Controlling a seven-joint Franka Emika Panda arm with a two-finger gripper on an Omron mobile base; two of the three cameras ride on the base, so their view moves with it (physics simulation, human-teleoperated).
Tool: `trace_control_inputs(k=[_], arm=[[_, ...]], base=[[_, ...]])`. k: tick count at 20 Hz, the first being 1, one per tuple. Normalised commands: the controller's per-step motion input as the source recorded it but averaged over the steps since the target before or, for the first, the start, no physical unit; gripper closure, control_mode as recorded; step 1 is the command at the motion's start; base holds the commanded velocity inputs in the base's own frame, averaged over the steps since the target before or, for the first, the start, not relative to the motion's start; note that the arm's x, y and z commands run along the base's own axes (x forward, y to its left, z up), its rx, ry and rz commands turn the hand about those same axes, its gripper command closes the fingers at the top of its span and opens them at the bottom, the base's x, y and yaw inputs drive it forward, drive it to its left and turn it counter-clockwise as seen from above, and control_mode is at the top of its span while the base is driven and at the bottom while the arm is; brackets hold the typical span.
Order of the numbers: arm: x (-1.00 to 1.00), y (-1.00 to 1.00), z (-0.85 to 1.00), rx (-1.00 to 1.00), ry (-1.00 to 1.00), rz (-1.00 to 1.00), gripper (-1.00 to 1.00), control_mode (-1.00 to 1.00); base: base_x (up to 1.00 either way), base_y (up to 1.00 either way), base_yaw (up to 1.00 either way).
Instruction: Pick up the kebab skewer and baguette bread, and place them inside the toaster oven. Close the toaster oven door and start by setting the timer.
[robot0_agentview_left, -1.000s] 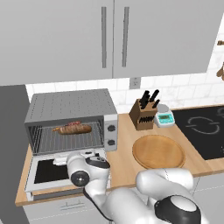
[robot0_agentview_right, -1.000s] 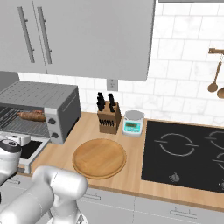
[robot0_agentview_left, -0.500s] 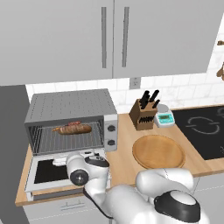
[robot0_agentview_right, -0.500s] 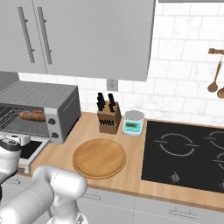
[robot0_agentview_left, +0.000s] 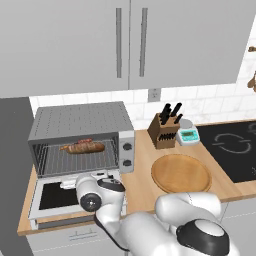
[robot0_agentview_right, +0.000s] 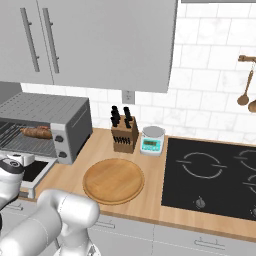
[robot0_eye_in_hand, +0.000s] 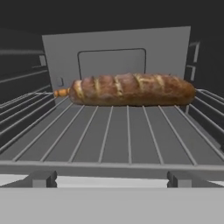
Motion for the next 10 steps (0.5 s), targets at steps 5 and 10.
trace_control_inputs(k=[5, 10], arm=[[-0.01, 0.0, 0.02, 0.0, -0.01, 0.0, -1.0, -1.0], [-0.22, 0.0, 0.15, 0.0, -0.01, 0.0, -1.0, -1.0]], base=[[0.0, 0.0, 0.0], [0.0, 0.0, 0.0]])
